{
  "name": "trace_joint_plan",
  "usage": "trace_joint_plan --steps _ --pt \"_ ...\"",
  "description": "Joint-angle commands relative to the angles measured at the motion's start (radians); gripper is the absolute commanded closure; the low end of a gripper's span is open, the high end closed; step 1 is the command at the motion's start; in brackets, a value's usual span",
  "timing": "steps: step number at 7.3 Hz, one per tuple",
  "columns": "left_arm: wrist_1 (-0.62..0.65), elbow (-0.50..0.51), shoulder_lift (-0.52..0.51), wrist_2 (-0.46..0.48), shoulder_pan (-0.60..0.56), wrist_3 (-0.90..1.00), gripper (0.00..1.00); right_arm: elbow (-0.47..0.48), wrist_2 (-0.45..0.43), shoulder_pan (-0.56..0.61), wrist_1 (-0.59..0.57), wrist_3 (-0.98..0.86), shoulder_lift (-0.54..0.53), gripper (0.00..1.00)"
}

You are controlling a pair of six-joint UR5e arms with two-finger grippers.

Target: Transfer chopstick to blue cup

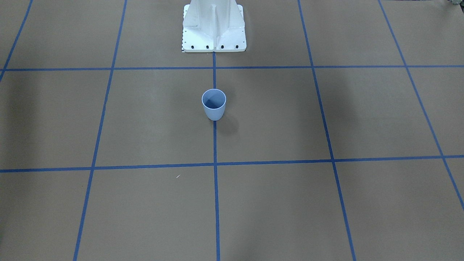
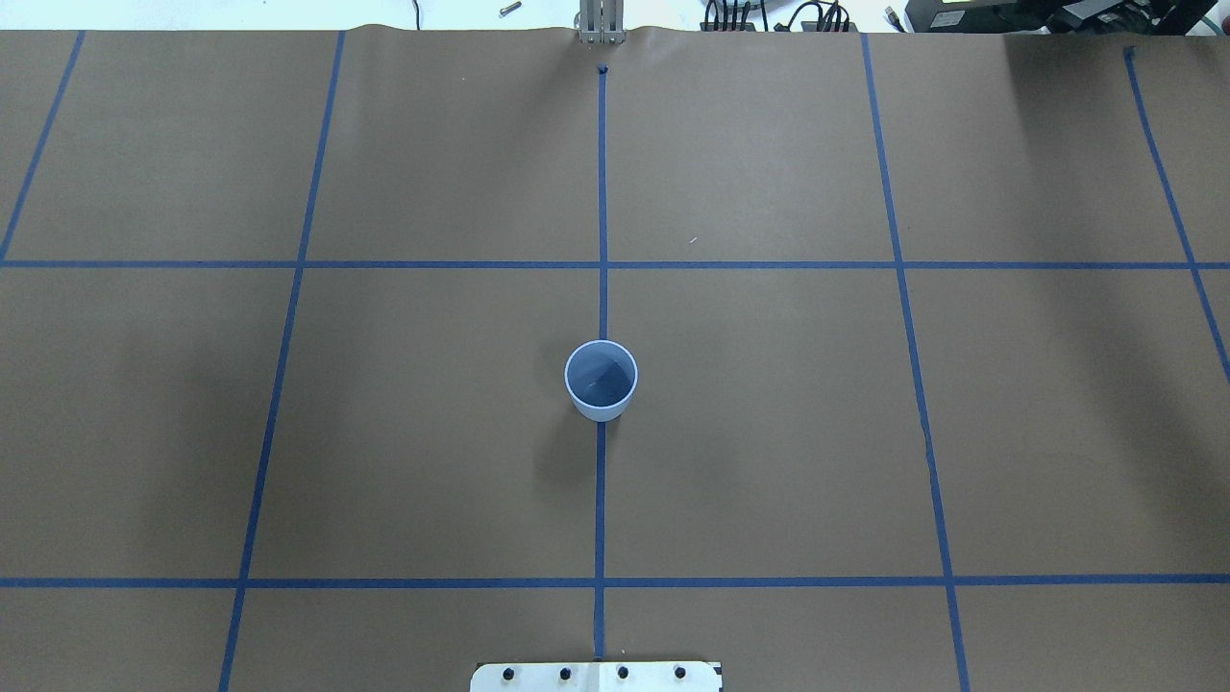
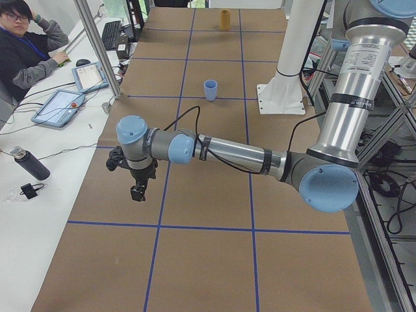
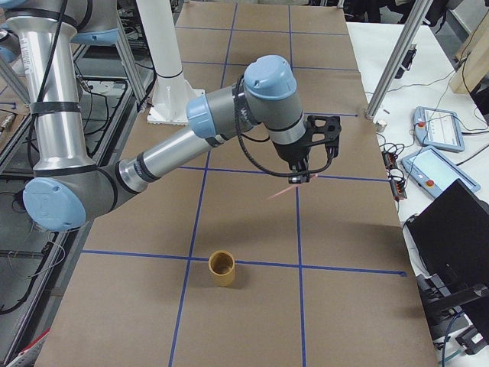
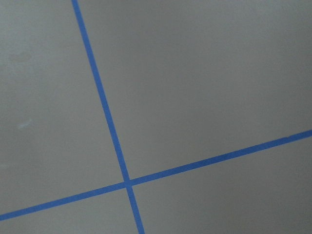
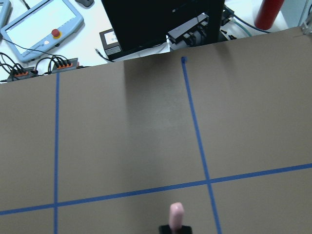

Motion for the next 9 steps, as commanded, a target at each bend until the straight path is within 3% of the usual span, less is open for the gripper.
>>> trace_joint_plan --steps 1,5,8,9 --pt "0.002 -0.001 0.021 -0.002 -0.050 0.002 0.01 0.035 -0.002 -0.198 -0.003 0.318 0.140 1.00" --pt "0.010 -0.007 0.076 -0.029 -0.088 -0.001 0.01 0.103 -0.118 -0.538 -0.003 0.854 0.390 1.00" --pt "0.010 -0.007 0.077 -0.029 -0.088 -0.002 0.01 0.097 -0.450 -0.859 -0.030 1.172 0.523 1.00" --pt "0.010 -0.007 0.078 -0.029 -0.088 -0.002 0.01 0.074 -0.588 -0.979 -0.122 1.215 0.599 1.00"
